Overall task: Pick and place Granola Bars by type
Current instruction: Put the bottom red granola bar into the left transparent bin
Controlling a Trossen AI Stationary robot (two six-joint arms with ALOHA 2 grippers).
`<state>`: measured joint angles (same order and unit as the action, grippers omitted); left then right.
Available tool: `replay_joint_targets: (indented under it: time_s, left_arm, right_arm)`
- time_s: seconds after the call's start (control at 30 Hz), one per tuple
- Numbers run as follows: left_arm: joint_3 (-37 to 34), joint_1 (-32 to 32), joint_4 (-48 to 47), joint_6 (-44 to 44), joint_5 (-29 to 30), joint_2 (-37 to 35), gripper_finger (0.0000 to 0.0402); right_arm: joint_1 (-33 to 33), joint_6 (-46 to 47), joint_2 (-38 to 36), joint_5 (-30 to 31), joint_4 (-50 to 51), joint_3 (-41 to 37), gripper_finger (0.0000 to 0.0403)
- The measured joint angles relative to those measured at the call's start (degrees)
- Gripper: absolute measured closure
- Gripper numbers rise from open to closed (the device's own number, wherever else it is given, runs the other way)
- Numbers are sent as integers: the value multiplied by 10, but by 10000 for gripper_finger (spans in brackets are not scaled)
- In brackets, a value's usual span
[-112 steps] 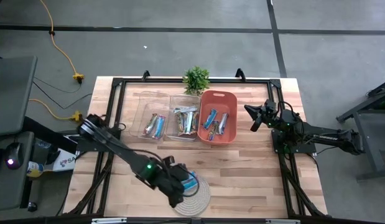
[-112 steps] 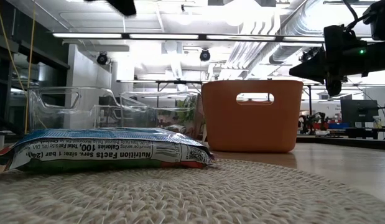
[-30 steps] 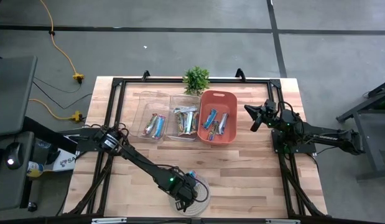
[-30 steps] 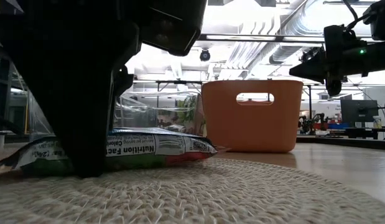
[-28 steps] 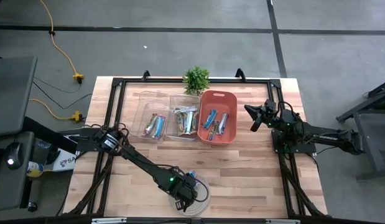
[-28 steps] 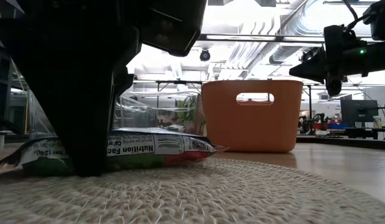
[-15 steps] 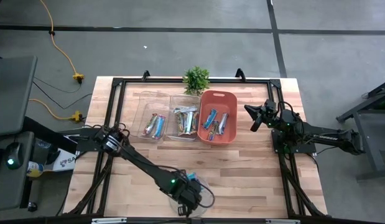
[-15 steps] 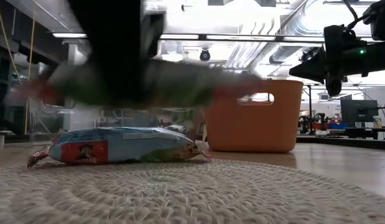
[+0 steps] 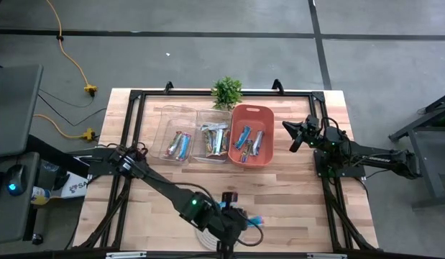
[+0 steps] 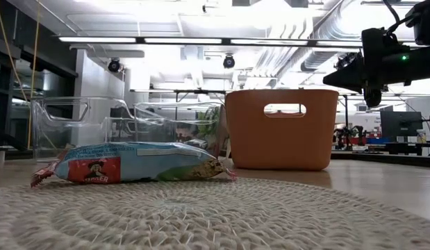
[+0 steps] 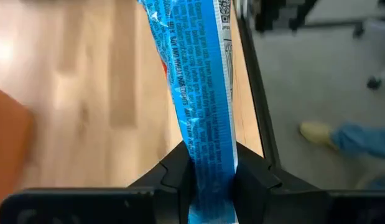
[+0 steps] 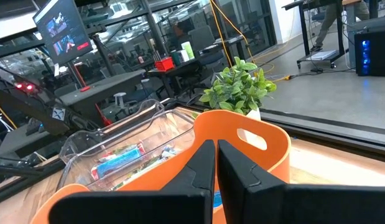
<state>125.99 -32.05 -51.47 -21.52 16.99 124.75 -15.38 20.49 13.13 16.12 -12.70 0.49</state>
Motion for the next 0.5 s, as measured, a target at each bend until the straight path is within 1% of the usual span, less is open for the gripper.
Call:
replay_joint_targets:
  time_s: [0.17,0.23,0.33,0.5]
  left_arm:
    - [90,10,-15,53,44,-2,319]
    - [77,14,9,69,52,-26,319]
    - [73,24,14,75,64,-58,319]
    - [73,40,-9,83,81,-113,319]
  right_arm:
    - [0,0,0,0,0,0,402]
    - [0,0,0,0,0,0,402]
    - [0,0,0,0,0,0,402]
    - [0,0,0,0,-2,0,402]
